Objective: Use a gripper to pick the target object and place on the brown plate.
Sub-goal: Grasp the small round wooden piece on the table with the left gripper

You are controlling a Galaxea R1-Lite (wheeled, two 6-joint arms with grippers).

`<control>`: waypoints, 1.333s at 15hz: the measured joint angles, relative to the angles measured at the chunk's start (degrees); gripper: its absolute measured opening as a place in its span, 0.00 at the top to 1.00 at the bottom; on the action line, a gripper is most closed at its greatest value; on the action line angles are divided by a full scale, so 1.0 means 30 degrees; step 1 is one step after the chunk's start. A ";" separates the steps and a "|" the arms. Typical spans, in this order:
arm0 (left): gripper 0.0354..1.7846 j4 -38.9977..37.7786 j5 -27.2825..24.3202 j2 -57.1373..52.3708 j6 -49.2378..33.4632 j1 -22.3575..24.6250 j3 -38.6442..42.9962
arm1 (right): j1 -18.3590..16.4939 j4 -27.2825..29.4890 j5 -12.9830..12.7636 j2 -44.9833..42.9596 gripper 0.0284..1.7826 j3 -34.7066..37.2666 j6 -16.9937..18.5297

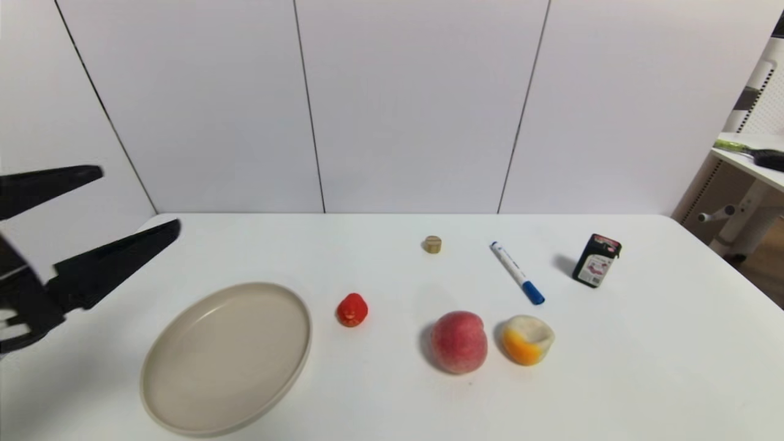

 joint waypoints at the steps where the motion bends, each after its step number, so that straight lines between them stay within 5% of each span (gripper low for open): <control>1: 0.06 0.0154 -0.0057 0.1548 0.0053 -0.0918 -0.1402 | 0.0000 0.0000 0.0000 0.0008 0.05 0.0000 -0.0008; 5: 0.06 0.0504 -0.0138 0.7318 0.0061 -0.3698 -0.7034 | 0.0000 0.0000 0.0000 0.0000 0.05 0.0000 0.0000; 11: 0.06 0.1487 -0.0142 1.5263 0.0016 -0.5827 -1.5019 | 0.0004 0.0000 0.0000 0.0000 0.05 0.0000 -0.0008; 20: 0.06 1.0598 -0.2381 2.3101 0.0301 -0.6680 -2.3768 | 0.0004 -0.0008 0.0000 0.0000 0.05 0.0000 -0.0008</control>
